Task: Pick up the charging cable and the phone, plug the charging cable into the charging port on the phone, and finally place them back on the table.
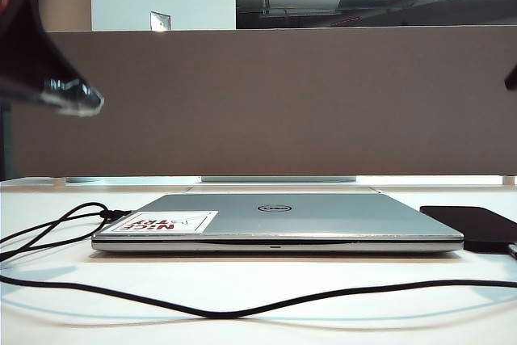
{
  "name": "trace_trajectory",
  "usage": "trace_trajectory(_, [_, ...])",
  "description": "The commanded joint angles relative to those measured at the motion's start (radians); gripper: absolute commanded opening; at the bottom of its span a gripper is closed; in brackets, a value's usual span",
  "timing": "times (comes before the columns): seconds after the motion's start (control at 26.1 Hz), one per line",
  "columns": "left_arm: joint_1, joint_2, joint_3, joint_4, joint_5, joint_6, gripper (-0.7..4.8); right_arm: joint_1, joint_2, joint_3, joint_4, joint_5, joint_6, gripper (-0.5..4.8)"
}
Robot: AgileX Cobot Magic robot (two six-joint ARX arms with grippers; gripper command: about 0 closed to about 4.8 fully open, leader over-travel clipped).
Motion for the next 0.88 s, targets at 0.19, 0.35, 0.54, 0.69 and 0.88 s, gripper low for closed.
trace_trajectory(0.19, [-0.001, -0.002, -0.126, 0.195, 0.0, 0.0, -0.06, -0.002, -0.003, -0.017, -0.12, 0.002, 0.003, -0.08])
trace_trajectory(0.35, [-0.001, -0.023, -0.131, 0.198, 0.0, 0.0, -0.06, -0.002, -0.003, -0.017, -0.119, 0.002, 0.003, -0.08])
trace_trajectory(0.54, [0.015, -0.127, -0.133, 0.187, 0.0, 0.004, -0.06, -0.002, -0.003, -0.017, -0.118, 0.002, 0.003, -0.08])
trace_trajectory(0.69, [0.137, -0.265, -0.176, 0.188, 0.0, 0.003, -0.06, -0.002, -0.003, -0.017, -0.118, 0.002, 0.003, -0.08])
trace_trajectory(0.88, [0.301, -0.344, -0.227, 0.182, 0.0, 0.019, -0.06, -0.002, -0.003, -0.017, -0.118, 0.002, 0.003, -0.08])
